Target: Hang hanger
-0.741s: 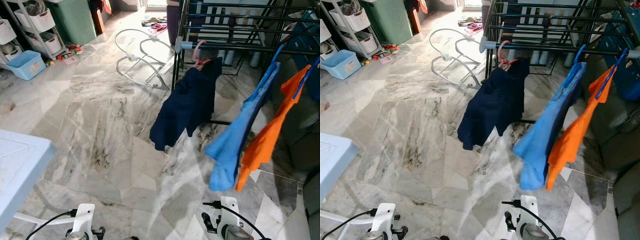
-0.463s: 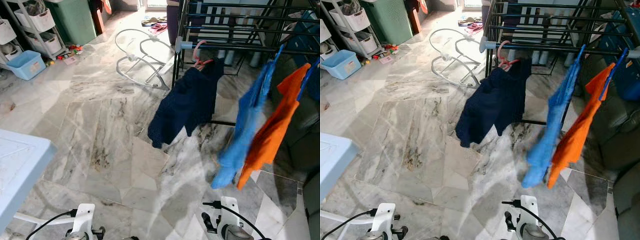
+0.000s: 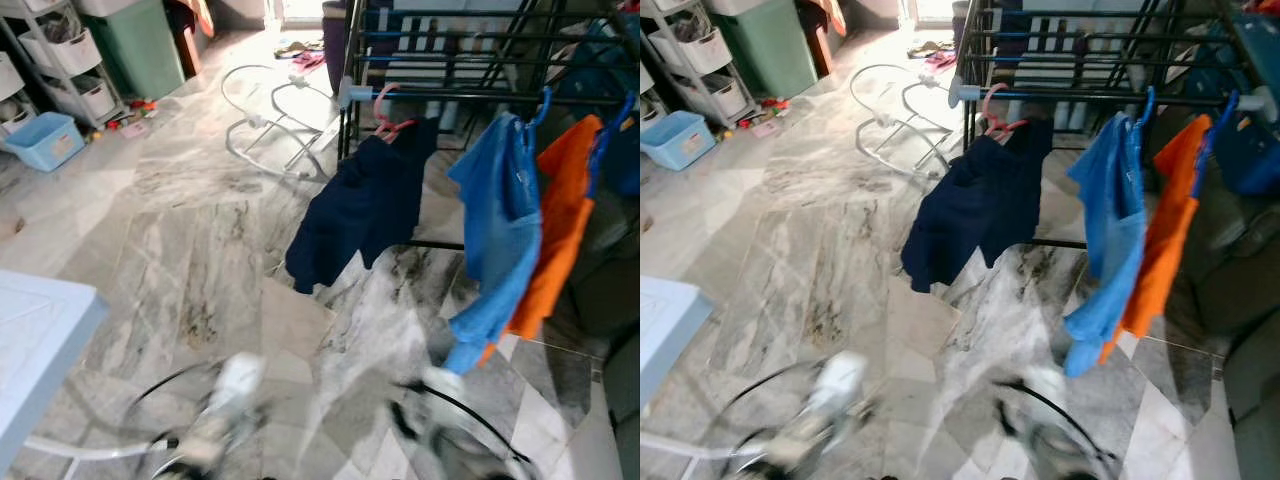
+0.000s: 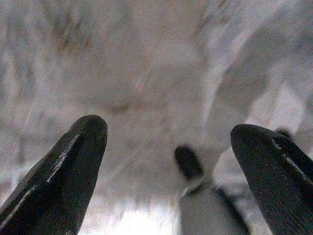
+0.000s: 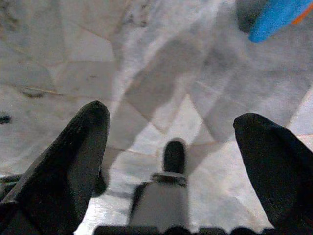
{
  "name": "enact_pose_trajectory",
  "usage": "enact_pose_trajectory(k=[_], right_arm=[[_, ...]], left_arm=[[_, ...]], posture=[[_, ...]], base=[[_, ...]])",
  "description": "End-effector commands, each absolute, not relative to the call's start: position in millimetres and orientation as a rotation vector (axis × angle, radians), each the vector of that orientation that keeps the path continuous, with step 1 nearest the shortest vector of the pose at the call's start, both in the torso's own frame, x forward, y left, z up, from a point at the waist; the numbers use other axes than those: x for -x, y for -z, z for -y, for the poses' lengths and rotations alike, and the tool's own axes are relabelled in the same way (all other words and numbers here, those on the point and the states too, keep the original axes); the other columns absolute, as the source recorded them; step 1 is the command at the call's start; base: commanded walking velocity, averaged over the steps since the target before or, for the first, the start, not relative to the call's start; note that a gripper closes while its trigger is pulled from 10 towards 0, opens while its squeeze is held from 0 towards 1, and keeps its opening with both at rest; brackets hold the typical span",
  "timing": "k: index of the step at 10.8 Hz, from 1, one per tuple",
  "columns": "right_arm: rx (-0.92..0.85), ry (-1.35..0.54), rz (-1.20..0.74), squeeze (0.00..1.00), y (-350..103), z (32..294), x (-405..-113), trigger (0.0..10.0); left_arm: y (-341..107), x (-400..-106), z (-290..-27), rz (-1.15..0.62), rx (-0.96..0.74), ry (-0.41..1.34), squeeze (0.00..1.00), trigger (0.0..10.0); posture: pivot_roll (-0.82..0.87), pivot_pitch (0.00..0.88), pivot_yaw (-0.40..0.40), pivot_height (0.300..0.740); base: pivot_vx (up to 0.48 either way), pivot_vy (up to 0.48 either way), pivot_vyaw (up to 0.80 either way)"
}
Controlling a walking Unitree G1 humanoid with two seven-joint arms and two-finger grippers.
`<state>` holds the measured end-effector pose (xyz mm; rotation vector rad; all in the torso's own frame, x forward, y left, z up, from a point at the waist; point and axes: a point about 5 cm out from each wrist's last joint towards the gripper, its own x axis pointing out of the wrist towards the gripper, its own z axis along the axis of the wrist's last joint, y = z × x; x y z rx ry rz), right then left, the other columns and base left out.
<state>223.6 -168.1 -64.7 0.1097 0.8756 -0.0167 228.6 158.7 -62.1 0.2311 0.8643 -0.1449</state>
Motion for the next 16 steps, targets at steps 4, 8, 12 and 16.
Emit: enact_pose_trajectory(k=[4, 8, 12, 16], right_arm=[[-0.084, 0.045, -0.794, 0.0, 52, 179, -240, 10.0], [-0.103, 0.033, -0.485, 0.0, -19, 200, -316, 10.0], [0.103, -0.182, -0.217, 0.0, -81, 196, -353, 10.0], [0.085, -0.272, -0.027, 0.0, -90, 185, -335, 10.0]], left_arm=[[45, -247, -199, -0.785, -0.27, -0.039, 0.0, 10.0], [-48, -333, -233, -0.458, -0.255, -0.068, 0.0, 10.0], [-71, -343, -211, -0.284, -0.419, 0.276, 0.0, 10.0], [-57, -294, -203, -0.062, -0.179, 0.157, 0.0, 10.0]], posture=[[-0.16, 0.088, 0.057, 0.74], [-0.15, 0.1, 0.041, 0.74], [-0.15, 0.153, 0.03, 0.74], [-0.14, 0.162, 0.037, 0.74]], base=[[0.0, 0.0, 0.0], [0.0, 0.0, 0.0], [0.0, 0.0, 0.0], [0.0, 0.0, 0.0]])
